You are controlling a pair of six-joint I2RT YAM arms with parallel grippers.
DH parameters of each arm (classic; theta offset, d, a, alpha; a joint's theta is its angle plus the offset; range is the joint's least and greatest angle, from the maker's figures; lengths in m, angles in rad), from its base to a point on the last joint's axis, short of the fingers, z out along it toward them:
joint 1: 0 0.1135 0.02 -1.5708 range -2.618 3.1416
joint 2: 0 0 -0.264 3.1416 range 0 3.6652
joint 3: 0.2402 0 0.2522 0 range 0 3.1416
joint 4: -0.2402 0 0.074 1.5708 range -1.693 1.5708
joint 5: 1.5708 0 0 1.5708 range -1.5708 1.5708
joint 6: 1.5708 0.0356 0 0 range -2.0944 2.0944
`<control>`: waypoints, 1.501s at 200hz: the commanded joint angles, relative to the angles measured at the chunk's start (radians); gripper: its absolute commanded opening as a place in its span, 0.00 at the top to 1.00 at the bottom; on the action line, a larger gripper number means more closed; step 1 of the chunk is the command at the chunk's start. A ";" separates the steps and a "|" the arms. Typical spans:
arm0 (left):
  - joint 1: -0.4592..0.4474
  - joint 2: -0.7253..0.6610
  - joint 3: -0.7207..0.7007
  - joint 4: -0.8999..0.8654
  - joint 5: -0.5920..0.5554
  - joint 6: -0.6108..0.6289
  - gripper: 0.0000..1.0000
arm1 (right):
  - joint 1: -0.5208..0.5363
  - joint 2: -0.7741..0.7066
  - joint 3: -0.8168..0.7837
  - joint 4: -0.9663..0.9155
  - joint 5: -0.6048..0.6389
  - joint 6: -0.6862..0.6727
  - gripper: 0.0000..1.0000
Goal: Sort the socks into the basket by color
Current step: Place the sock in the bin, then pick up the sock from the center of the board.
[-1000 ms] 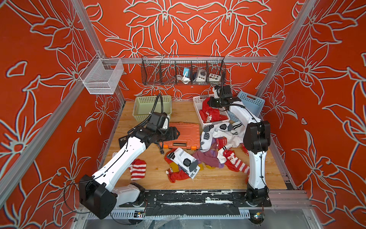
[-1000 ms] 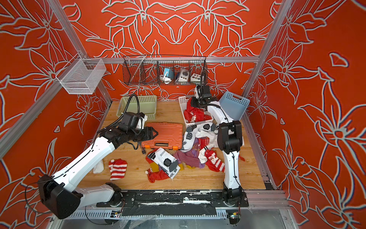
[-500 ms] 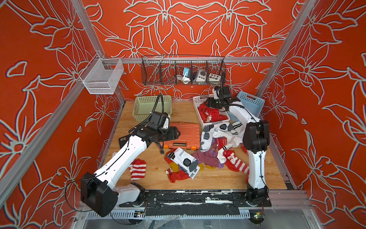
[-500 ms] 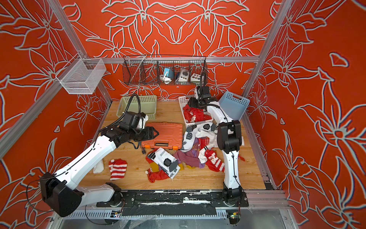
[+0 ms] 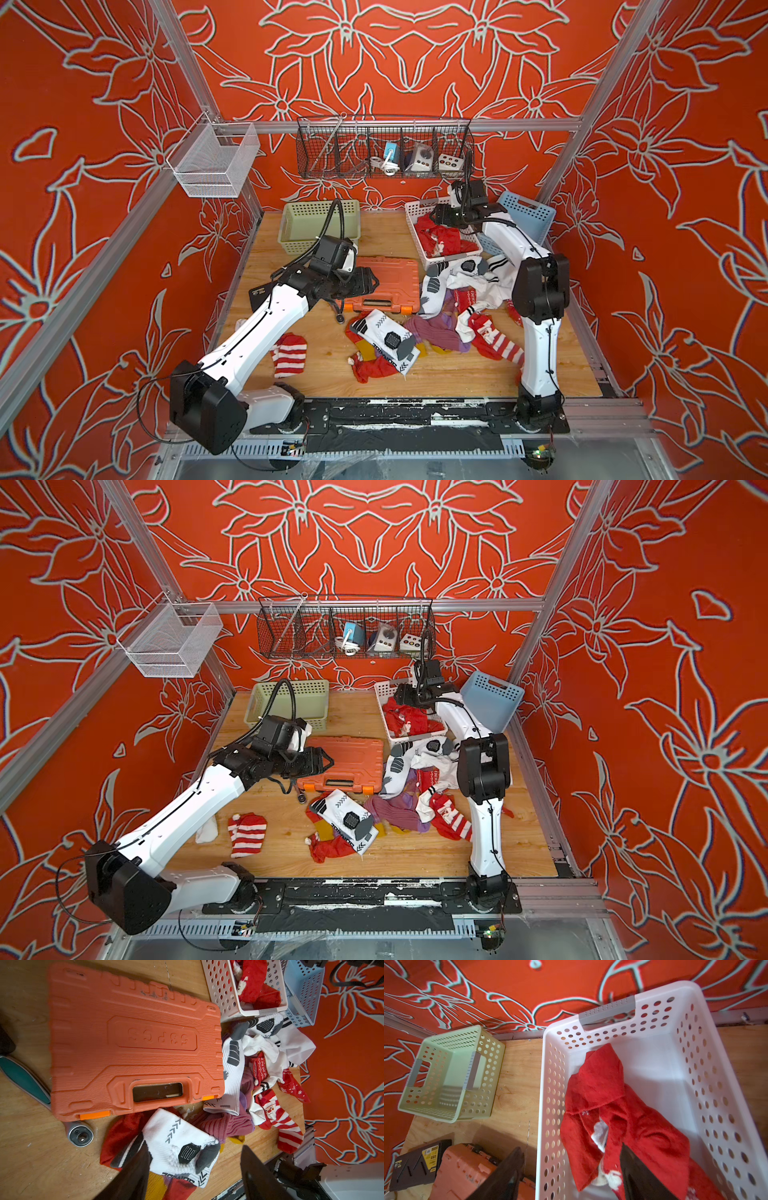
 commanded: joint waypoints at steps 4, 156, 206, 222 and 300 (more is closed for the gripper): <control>0.004 -0.009 -0.014 -0.005 0.014 0.001 0.32 | -0.001 -0.108 -0.053 -0.024 0.000 0.016 0.25; -0.013 0.093 0.003 -0.137 0.007 0.008 0.33 | 0.101 -0.525 -0.459 -0.172 -0.016 0.018 0.02; -0.045 0.099 -0.091 -0.172 -0.021 -0.072 0.35 | 0.119 -0.626 -0.561 -0.179 -0.012 0.019 0.02; -0.064 0.089 -0.120 -0.194 -0.040 -0.095 0.36 | 0.121 -0.649 -0.580 -0.188 -0.008 0.015 0.02; -0.205 -0.026 -0.253 -0.292 -0.109 -0.195 0.37 | 0.139 -0.716 -0.655 -0.181 -0.019 0.026 0.02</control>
